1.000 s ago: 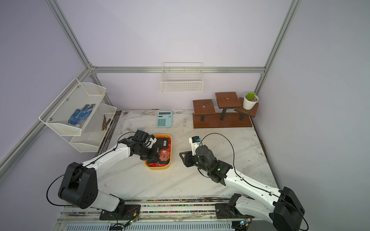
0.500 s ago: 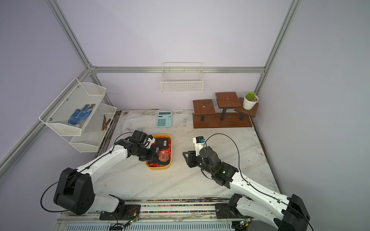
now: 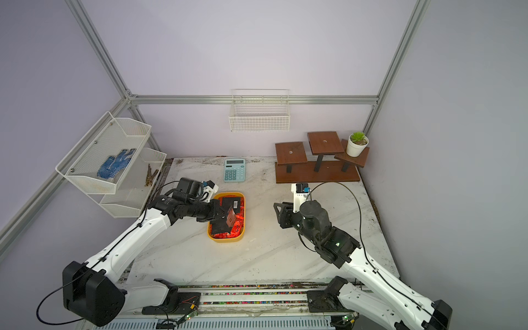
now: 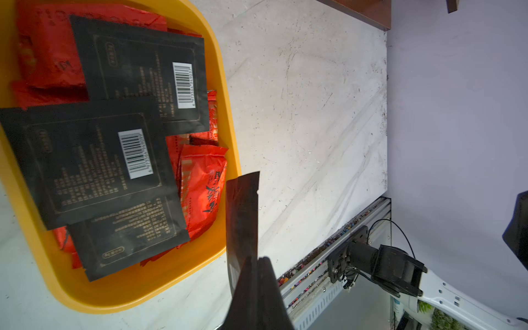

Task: Take the tea bags out of the storage box
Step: Pick up the tea bag from the storage box, then place the tea bag at the center of the board.

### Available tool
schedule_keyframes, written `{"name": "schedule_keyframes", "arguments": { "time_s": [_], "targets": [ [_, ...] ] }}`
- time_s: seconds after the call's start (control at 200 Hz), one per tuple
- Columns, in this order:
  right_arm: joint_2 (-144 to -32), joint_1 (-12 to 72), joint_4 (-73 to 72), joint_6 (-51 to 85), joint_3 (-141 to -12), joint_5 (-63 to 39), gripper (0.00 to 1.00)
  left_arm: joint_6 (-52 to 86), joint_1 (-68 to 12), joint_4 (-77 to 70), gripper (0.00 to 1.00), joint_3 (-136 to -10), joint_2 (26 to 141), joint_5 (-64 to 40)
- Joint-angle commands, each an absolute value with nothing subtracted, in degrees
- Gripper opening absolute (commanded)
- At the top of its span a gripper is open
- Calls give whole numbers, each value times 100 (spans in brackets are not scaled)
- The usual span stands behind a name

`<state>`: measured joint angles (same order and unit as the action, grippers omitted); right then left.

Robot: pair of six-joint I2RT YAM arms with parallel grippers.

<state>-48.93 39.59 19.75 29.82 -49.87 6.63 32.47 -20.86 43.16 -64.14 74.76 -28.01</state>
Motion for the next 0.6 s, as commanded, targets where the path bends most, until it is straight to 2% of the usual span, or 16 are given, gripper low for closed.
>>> {"name": "schedule_keyframes", "arguments": {
  "time_s": [0.0, 0.165, 0.405, 0.595],
  "targets": [
    [-4721, 3623, 2541, 2806, -5248, 533, 41, 3646, -2310, 3650, 0, -6823, 7766, -3188],
    [-4529, 3207, 2815, 2769, -5419, 275, 41, 4098, -2778, 2895, 0, -7381, 8703, -3139],
    [-4273, 3116, 3234, 2724, -5607, 239, 41, 4526, -3406, 2225, 0, -8915, 10637, -2905],
    [-4001, 3110, 3452, 2783, -5521, 202, 41, 4658, -3489, 2049, 0, -10180, 12003, -2590]
  ]
}}
